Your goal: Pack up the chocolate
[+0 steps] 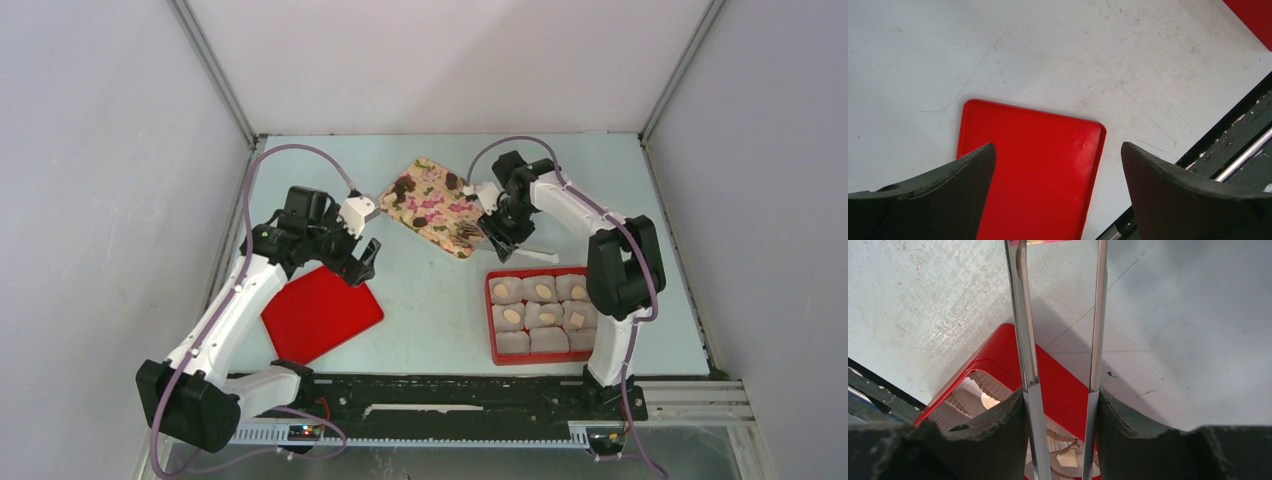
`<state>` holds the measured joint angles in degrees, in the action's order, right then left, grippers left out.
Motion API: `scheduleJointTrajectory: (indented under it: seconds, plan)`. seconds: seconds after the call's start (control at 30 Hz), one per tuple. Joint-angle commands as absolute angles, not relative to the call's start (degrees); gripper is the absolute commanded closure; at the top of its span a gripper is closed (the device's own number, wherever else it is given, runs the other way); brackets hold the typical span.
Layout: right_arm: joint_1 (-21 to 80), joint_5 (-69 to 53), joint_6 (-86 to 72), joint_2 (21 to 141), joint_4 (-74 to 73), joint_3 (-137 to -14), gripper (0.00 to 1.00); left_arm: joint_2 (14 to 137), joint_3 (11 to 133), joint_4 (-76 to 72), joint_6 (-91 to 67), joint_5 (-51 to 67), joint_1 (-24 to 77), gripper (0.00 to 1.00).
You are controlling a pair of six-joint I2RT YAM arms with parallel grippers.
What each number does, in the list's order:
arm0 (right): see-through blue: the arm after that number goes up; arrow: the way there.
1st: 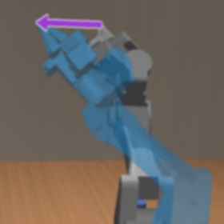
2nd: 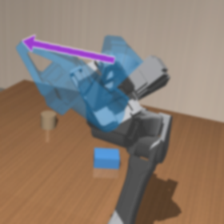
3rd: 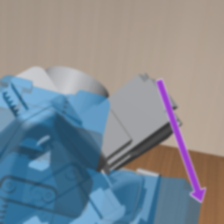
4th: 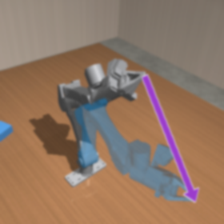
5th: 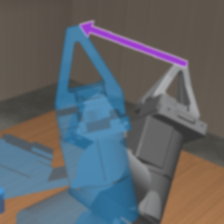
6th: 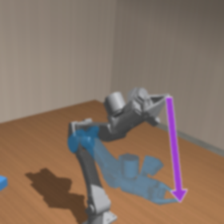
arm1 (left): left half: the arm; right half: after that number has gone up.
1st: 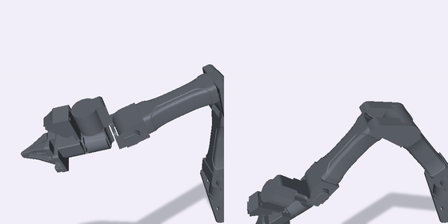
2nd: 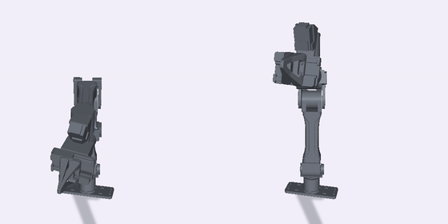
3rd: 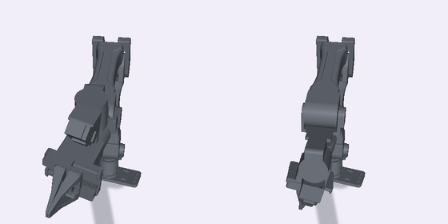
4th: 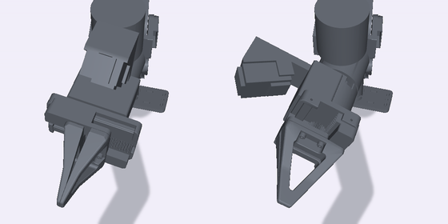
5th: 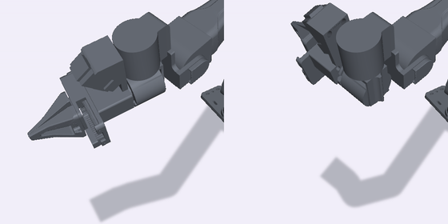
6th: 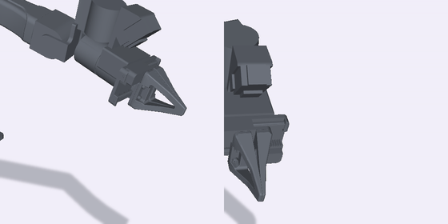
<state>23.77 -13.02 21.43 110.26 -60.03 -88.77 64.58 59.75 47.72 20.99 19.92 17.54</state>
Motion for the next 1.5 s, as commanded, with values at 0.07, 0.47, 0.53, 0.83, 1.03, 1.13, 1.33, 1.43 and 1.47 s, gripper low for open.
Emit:
scheduleJointTrajectory:
  seconds: [0.07, 0.47, 0.53, 0.83, 1.03, 1.13, 1.33, 1.43, 1.47]
  plan:
    - [23.8, -12.0, 21.9, 105.5, -60.4, -87.9, 0.55, 63.7, 58.8, 46.8, 20.6, 21.4, 17.2, 0.02]
    - [22.8, -13.6, 23.2, 99.9, -61.2, -90.4, 0.71, 65.0, 60.5, 45.4, 20.2, 23.7, 19.9, 0.02]
    - [21.4, -15.5, 23.3, 96.9, -61.8, -91.1, 0.73, 65.1, 61.2, 43.8, 21.1, 24.2, 22.6, 0.02]
    - [7.8, -21.4, 22.2, 81.2, -62.9, -85.8, 0.73, 75.3, 71.0, 37.7, 15.5, 20.6, 37.0, 0.02]
    - [-3.7, -26.4, 22.6, 72.1, -62.2, -77.8, 0.73, 83.8, 70.6, 21.4, -7.5, 16.0, 41.4, 0.03]
    - [-7.5, -28.0, 23.2, 68.8, -62.3, -75.5, 0.73, 90.8, 73.8, 18.1, -11.4, 14.1, 43.9, 0.03]
    - [-15.4, -31.1, 24.8, 64.4, -63.5, -73.6, 0.73, 104.1, 85.5, 19.8, 1.1, 15.3, 49.0, 0.09]
    - [-19.4, -33.5, 25.7, 63.5, -64.4, -73.1, 0.72, 109.7, 90.5, 22.4, 4.9, 18.6, 49.8, 0.13]
    - [-20.6, -33.9, 25.9, 63.3, -64.6, -73.0, 0.72, 111.1, 91.6, 23.1, 5.9, 19.3, 50.2, 0.14]
